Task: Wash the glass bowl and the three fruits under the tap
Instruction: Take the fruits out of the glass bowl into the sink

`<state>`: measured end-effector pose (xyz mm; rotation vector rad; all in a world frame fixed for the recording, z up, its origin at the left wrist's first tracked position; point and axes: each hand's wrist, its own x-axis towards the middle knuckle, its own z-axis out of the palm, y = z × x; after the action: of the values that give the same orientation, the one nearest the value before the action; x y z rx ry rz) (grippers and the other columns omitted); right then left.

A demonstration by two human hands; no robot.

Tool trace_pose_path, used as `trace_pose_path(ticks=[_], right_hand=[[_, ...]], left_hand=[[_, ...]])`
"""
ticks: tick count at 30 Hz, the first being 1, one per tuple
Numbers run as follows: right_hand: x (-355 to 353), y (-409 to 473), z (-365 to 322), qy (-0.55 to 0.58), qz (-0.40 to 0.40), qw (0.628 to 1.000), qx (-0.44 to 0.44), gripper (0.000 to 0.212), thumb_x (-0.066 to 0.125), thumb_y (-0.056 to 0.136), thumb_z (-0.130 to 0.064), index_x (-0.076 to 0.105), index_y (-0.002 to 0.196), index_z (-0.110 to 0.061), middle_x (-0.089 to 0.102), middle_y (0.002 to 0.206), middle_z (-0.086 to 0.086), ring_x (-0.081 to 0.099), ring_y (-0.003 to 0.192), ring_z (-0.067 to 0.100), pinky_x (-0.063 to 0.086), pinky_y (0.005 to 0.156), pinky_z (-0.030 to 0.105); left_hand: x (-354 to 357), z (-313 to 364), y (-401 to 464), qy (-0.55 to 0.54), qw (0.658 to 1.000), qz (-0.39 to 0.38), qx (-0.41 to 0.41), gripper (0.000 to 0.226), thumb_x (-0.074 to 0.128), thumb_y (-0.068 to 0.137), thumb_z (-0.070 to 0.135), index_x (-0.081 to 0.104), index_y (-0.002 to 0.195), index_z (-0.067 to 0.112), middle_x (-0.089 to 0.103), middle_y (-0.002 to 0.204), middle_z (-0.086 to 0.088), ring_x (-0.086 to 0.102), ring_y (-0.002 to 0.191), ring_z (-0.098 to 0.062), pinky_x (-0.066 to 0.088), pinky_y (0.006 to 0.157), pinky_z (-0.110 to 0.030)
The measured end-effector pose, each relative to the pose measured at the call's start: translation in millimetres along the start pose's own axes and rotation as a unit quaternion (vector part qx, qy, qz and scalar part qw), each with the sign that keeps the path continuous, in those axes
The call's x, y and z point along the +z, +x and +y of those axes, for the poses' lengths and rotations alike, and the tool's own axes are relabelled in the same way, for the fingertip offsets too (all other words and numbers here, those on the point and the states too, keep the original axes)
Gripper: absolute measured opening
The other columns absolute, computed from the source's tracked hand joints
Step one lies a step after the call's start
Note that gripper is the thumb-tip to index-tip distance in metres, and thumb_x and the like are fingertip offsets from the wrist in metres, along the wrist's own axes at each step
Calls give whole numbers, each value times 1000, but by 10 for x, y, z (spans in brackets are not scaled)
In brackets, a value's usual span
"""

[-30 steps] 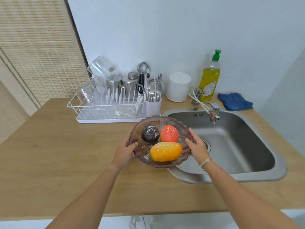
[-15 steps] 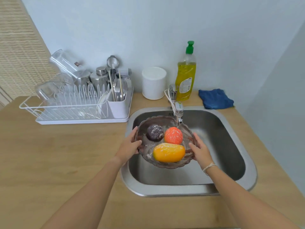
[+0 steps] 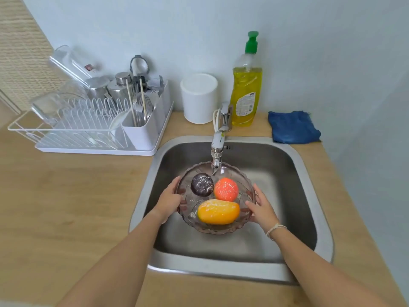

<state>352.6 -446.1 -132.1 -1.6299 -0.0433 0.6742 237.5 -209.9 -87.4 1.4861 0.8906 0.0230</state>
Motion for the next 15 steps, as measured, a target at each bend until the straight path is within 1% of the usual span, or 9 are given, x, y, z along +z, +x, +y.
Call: trace_pose_path(ticks=[2, 3, 5, 7, 9, 10, 12, 15], right_hand=[[23, 47, 34, 2, -3, 1000, 8, 66, 52, 89, -2, 25, 143, -30, 41, 146, 1, 44, 130, 25, 41, 103, 54], [43, 65, 55, 6, -1, 1000, 12, 67, 52, 89, 0, 25, 144, -27, 40, 146, 2, 43, 130, 25, 41, 104, 52], [84, 96, 68, 7, 1, 1000, 20, 67, 51, 89, 4, 24, 145, -22, 41, 144, 6, 44, 130, 24, 43, 104, 45], [105, 112, 70, 19, 7, 999, 27, 68, 50, 88, 8, 25, 144, -19, 43, 141, 9, 45, 128, 25, 45, 99, 39], [101, 67, 118, 27, 9, 999, 28, 67, 50, 87, 8, 27, 143, -20, 44, 140, 9, 46, 126, 26, 46, 98, 41], [103, 48, 111, 25, 2, 999, 26, 66, 51, 87, 8, 28, 142, -23, 45, 140, 8, 46, 126, 26, 46, 99, 45], [153, 193, 303, 10, -2, 998, 63, 66, 52, 87, 5, 30, 140, -27, 45, 140, 7, 47, 126, 27, 45, 100, 52], [165, 163, 274, 15, -9, 998, 52, 65, 53, 87, 3, 31, 139, -29, 44, 141, 4, 46, 127, 26, 45, 99, 54]], left_hand=[[-13, -28, 72, 9, 1000, 4, -1, 75, 38, 84, -18, 28, 145, 25, 52, 114, -11, 58, 83, -27, 53, 65, -32], [-22, -34, 101, 18, 1000, 6, 2, 74, 38, 84, -17, 29, 145, 25, 52, 121, -13, 60, 87, -26, 54, 70, -34], [-33, -45, 173, 36, 999, 8, 11, 74, 39, 84, -16, 30, 145, 24, 49, 133, -13, 58, 106, -26, 55, 81, -37], [-15, -21, 191, 48, 998, 22, 20, 73, 41, 83, -14, 30, 145, 24, 48, 137, -9, 52, 118, -23, 51, 92, -38], [-4, -94, 153, 59, 998, 33, 17, 73, 43, 83, -11, 30, 145, 27, 47, 139, -8, 48, 122, -21, 46, 101, -41], [-7, -95, 130, 64, 997, 29, 14, 74, 44, 83, -9, 30, 145, 28, 47, 139, -8, 48, 123, -22, 44, 103, -43], [-6, -235, 331, 82, 996, 17, -24, 75, 44, 83, -8, 28, 145, 29, 47, 139, -8, 48, 124, -24, 43, 104, -44], [8, -256, 275, 76, 997, 25, -20, 75, 43, 83, -11, 27, 146, 27, 50, 132, -10, 52, 119, -29, 45, 98, -42]])
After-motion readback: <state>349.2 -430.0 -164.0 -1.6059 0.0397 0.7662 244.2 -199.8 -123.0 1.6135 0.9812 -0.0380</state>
